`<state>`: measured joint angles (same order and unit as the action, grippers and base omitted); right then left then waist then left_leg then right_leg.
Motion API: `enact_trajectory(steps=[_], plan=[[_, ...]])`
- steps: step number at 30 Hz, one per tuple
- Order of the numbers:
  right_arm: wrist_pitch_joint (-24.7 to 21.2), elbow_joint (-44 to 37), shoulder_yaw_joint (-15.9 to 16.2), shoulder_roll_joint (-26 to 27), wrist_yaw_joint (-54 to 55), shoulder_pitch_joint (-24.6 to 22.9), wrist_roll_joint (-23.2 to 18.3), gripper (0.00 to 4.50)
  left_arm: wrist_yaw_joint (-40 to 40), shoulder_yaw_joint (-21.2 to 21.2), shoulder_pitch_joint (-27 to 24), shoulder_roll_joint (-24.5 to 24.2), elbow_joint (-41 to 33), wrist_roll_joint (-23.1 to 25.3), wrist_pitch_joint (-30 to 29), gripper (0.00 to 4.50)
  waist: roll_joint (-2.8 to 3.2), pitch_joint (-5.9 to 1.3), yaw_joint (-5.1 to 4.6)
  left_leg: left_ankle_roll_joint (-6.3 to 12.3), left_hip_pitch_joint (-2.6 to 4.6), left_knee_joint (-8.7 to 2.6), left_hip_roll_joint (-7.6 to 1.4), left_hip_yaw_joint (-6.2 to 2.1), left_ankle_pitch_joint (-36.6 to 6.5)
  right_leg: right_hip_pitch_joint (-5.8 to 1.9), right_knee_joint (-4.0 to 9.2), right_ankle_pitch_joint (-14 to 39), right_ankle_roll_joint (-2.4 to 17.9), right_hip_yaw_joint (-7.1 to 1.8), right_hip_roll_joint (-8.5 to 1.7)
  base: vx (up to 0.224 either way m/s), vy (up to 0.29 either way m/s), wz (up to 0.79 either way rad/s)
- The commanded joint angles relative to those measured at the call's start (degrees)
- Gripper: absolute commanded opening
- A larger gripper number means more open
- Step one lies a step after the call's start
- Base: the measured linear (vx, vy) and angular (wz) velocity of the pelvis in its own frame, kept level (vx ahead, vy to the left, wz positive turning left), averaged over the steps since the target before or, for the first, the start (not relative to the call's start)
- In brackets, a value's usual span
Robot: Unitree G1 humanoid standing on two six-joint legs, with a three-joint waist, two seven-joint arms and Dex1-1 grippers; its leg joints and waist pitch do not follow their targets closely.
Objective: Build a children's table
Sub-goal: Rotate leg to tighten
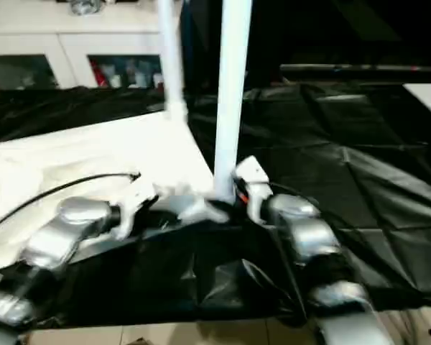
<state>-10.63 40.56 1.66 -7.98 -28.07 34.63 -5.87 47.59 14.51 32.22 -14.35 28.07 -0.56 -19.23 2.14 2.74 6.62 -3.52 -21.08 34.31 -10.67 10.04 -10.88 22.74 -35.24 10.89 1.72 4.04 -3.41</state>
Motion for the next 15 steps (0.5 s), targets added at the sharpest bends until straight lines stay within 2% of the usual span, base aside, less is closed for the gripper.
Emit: enact_trajectory(steps=[1,2,3,7,8,15], plan=[[-2.5,4.4,-2.0,2.5,8.0,-0.4,0.1,2.73,-6.3,-1.6,2.2,2.5,1.9,0.4,-1.6,0.00,-0.13,-3.43,-0.20,-0.55,0.81,-4.42,-2.52,-1.14,-11.6,-2.50,5.01,16.7,9.2,-3.03,-5.37,0.000,0.000,0.00],[-2.5,4.6,-2.1,2.9,8.5,-0.3,0.0,2.73,-6.6,-1.5,2.3,2.8,2.1,0.4,-1.7,0.00,0.07,-3.50,-0.19,-0.48,0.83,-4.38,-2.51,-1.11,-11.5,-2.44,4.96,16.3,9.3,-3.06,-5.37,0.000,0.000,0.00],[-2.2,5.2,-2.8,4.6,10.8,0.3,-0.5,2.73,-8.1,-1.4,2.8,4.0,2.6,0.7,-1.9,0.00,-0.05,-3.50,-0.22,-0.44,0.85,-4.44,-2.50,-1.13,-11.6,-2.42,4.98,15.8,9.2,-3.02,-5.23,0.000,0.000,0.00],[0.3,6.3,-1.7,6.9,11.6,1.5,0.2,2.73,-8.2,-0.5,3.0,5.7,2.1,1.0,-1.5,0.00,-0.04,-3.58,-0.25,-0.11,0.59,-4.46,-2.49,-1.17,-11.6,-2.58,4.88,14.5,9.0,-3.03,-5.38,0.000,0.000,0.00],[0.6,6.5,-1.8,7.0,11.8,1.7,0.4,3.29,-7.8,-0.3,3.0,5.8,2.0,1.1,-1.1,0.00,0.04,-3.54,-0.25,0.05,0.59,-4.48,-2.51,-1.18,-11.5,-2.55,4.87,14.2,9.1,-3.04,-5.35,0.000,0.000,0.00],[2.7,6.2,-1.0,5.4,9.7,2.7,1.8,3.79,-4.6,0.2,1.7,4.3,-0.1,-0.1,0.1,0.00,0.05,-3.53,-0.43,0.19,0.56,-4.58,-2.57,-1.19,-12.0,-2.57,4.80,13.7,9.4,-3.04,-5.35,0.000,0.000,0.00]])
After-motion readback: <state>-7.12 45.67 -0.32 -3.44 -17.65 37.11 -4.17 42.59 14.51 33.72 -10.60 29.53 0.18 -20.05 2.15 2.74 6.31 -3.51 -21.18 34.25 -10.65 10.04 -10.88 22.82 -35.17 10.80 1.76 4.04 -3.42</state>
